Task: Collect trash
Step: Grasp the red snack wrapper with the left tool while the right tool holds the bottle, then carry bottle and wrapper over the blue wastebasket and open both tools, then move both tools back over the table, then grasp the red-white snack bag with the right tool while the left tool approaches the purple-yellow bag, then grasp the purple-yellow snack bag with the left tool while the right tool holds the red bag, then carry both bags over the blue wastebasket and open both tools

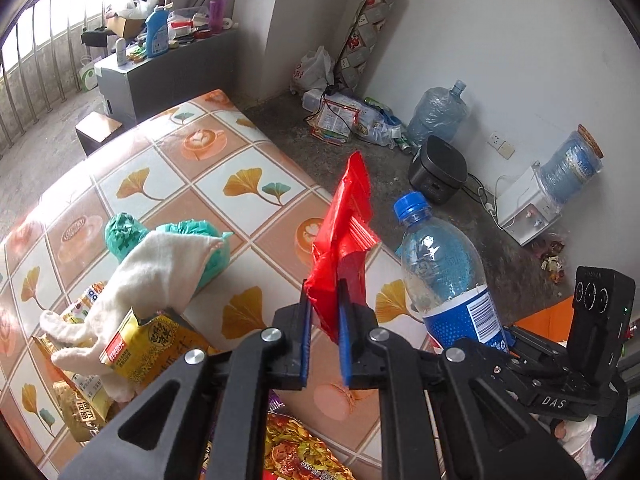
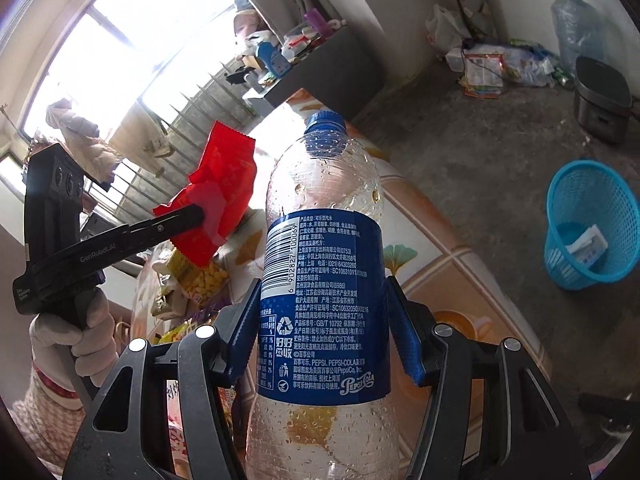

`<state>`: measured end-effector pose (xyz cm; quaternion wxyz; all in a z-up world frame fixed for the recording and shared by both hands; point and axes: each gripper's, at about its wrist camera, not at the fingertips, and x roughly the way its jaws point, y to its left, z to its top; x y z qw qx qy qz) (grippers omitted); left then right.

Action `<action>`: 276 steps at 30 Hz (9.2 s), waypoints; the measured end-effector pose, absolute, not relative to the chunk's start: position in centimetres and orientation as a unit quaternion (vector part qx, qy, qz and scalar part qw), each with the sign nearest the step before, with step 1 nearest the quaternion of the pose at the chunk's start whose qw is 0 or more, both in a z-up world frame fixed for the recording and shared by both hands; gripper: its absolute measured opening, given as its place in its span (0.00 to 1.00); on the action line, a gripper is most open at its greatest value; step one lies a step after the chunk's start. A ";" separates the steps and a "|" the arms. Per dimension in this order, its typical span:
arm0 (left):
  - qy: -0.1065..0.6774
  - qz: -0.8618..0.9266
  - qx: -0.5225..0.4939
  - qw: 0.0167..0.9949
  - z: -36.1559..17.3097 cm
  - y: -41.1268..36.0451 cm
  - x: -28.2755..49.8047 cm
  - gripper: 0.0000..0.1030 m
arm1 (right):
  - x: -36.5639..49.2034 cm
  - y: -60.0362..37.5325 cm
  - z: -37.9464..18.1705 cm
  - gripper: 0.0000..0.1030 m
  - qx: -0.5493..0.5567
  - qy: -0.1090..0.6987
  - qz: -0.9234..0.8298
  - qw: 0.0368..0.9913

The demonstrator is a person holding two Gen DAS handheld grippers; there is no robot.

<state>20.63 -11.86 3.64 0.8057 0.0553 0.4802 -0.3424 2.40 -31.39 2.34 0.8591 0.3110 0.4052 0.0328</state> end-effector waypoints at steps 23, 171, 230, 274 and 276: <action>0.514 -0.477 0.186 0.688 0.6 -38.1 18.0 0.11 | -7.1 -52.9 -6.5 0.55 0.643 0.241 -0.164 0.708; 0.467 -0.273 -0.126 0.832 -6.0 13.5 2.8 0.45 | 0.9 -15.8 -1.9 0.47 0.346 0.542 0.300 0.705; 0.518 -0.307 -0.224 0.766 -3.9 10.8 5.6 0.00 | 0.7 -26.0 -0.6 0.20 0.449 0.416 0.297 0.733; 0.421 -0.515 0.128 0.736 6.5 -32.9 15.4 0.00 | -3.7 -50.1 4.6 0.20 0.322 0.206 -0.271 0.883; 0.435 -0.515 0.153 0.723 4.2 -36.6 15.7 0.00 | -2.9 -51.9 2.4 0.21 0.309 0.232 -0.304 0.871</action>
